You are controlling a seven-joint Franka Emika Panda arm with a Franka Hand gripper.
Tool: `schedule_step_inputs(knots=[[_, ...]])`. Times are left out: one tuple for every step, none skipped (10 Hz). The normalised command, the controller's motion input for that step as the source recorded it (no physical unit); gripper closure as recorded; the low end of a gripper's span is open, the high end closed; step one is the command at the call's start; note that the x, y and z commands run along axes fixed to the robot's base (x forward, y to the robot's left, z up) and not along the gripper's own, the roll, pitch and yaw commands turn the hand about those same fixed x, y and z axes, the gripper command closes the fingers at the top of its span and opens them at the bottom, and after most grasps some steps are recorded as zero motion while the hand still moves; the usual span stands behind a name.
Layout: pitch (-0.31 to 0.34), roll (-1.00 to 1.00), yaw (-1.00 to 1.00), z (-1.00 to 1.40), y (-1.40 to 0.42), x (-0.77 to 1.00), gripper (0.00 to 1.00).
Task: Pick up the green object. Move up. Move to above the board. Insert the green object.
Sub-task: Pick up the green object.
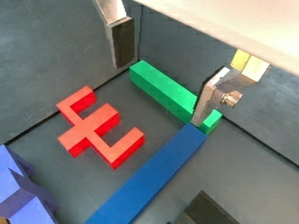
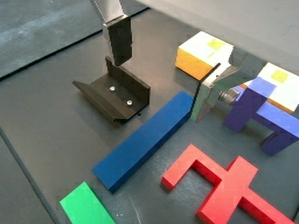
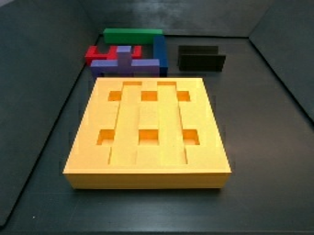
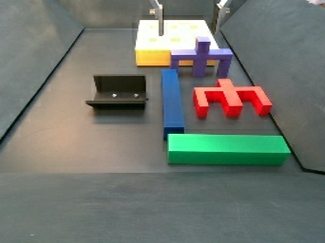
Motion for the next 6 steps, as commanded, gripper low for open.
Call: schedule_step_inputs(knots=[[0.0,0.0,0.0,0.0,-0.04,0.0,0.0],[-0.043,-0.03,-0.01,0.0,0.0,-0.12,0.0],[0.0,0.0,0.0,0.0,0.0,-0.02,0.0],[-0.106,0.04,-0.18,-0.09,0.0,-0.51,0.0],[-0.024,0.0,-0.67,-0.27,0.26,-0.37,0.0],[-0.004,0.0,-0.9,-0.31,0.06,-0.3,0.0]])
